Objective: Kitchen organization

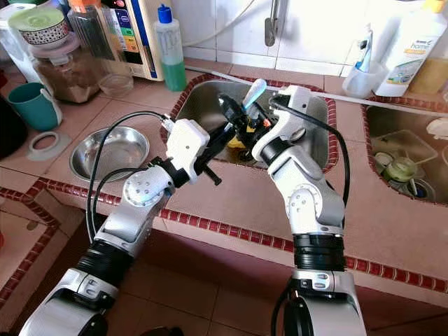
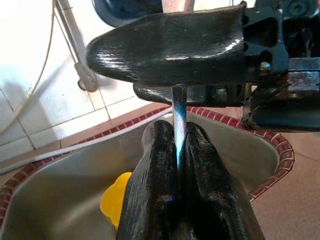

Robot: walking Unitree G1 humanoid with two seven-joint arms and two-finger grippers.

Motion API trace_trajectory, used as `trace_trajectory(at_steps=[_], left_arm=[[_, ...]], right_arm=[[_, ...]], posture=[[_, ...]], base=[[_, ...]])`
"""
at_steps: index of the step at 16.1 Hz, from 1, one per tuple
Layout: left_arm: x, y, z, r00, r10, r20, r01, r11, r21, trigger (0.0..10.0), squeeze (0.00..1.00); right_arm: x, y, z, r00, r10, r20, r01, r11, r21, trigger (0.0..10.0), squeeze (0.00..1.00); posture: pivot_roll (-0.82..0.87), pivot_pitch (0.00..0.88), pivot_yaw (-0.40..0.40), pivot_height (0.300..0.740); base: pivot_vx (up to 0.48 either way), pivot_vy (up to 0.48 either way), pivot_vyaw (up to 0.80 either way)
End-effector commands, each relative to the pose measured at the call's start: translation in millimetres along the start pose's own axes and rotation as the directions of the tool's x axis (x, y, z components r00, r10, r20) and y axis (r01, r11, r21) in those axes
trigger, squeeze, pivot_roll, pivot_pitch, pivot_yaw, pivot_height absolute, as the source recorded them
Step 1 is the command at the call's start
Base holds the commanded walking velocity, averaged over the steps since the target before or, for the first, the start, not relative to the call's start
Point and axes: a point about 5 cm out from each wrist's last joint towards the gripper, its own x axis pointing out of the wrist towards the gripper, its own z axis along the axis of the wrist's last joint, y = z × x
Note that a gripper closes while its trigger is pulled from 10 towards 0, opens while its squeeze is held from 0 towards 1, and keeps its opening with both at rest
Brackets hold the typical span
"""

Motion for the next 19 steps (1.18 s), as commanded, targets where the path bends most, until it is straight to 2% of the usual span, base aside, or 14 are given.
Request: trace_trajectory(at_steps=[1,3,5,6,7,8,9,10,13,17,18,19], left_arm=[[0.2,-1.2,2.8,1.000,-0.016,0.004,0.016,1.000,0.007,0.5,0.00],[0.6,1.7,3.9,1.000,-0.007,0.005,0.007,1.000,0.011,0.8,0.00],[-0.2,5.7,4.0,1.000,0.007,0.003,-0.007,1.000,0.014,1.6,0.00],[-1.0,7.7,3.7,1.000,0.015,0.000,-0.015,1.000,0.014,2.3,0.00],[-1.4,7.7,3.4,1.000,0.016,-0.001,-0.016,1.000,0.014,2.4,0.00],[-1.6,7.3,3.2,1.000,0.016,-0.002,-0.016,1.000,0.013,3.0,0.00],[-1.8,6.5,3.0,1.000,0.015,-0.003,-0.015,1.000,0.013,5.4,0.00],[-1.5,5.6,2.7,1.000,0.014,-0.005,-0.014,1.000,0.012,9.8,0.00],[-0.7,7.4,2.8,0.999,0.050,-0.011,-0.050,0.998,0.029,10.0,0.00],[-0.6,9.1,2.5,0.998,0.062,-0.012,-0.062,0.998,0.002,10.0,0.00],[-0.4,10.3,3.2,0.997,0.080,-0.005,-0.080,0.997,-0.008,10.0,1.00],[-0.1,10.6,3.6,0.996,0.087,-0.002,-0.087,0.996,-0.015,10.0,1.00]], right_arm=[[-1.1,1.7,0.6,1.000,0.012,0.000,-0.012,1.000,0.000,0.0,0.00],[-1.6,0.2,1.7,1.000,0.003,0.004,-0.003,1.000,-0.002,0.0,0.00],[-1.4,-0.4,2.1,1.000,-0.001,0.004,0.001,1.000,-0.004,0.0,0.00],[-1.3,-1.1,2.4,1.000,-0.007,0.006,0.007,1.000,-0.005,0.0,0.00],[-1.2,-1.3,2.6,1.000,-0.010,0.007,0.010,1.000,-0.004,0.0,0.00],[-1.1,-1.3,2.9,1.000,-0.011,0.008,0.011,1.000,-0.004,0.0,0.00],[-0.9,-1.4,3.1,1.000,-0.013,0.010,0.013,1.000,-0.003,0.0,0.00],[-0.6,-1.3,3.2,1.000,-0.014,0.012,0.014,1.000,0.000,0.0,0.00],[-0.2,-0.2,2.7,1.000,-0.013,0.012,0.013,1.000,0.008,0.0,0.00],[-0.1,0.3,1.2,1.000,-0.013,0.011,0.013,1.000,0.015,0.0,0.00],[0.5,0.6,0.8,1.000,-0.014,0.010,0.014,1.000,0.018,0.0,0.00],[1.5,0.8,0.7,1.000,-0.018,0.013,0.017,1.000,0.015,0.0,0.00]], posture=[[-0.01,0.126,0.058,0.740],[-0.01,0.126,0.056,0.740],[-0.01,0.125,0.055,0.740],[-0.01,0.125,0.053,0.740],[-0.01,0.126,0.053,0.740],[-0.01,0.126,0.053,0.740],[-0.01,0.128,0.053,0.740],[-0.01,0.129,0.053,0.740],[-0.01,0.134,0.052,0.740],[-0.01,0.136,0.045,0.740],[0.00,0.135,0.043,0.740],[0.00,0.133,0.041,0.740]], base=[[0.000,0.000,0.00],[0.000,0.000,0.00],[0.000,0.000,0.00],[0.000,0.000,0.00],[0.000,0.000,0.00],[0.000,0.000,0.00],[0.000,0.000,0.00],[0.000,0.000,0.00],[0.000,0.000,0.00],[0.000,0.000,0.00],[0.000,0.000,0.00],[0.000,0.000,0.00]])
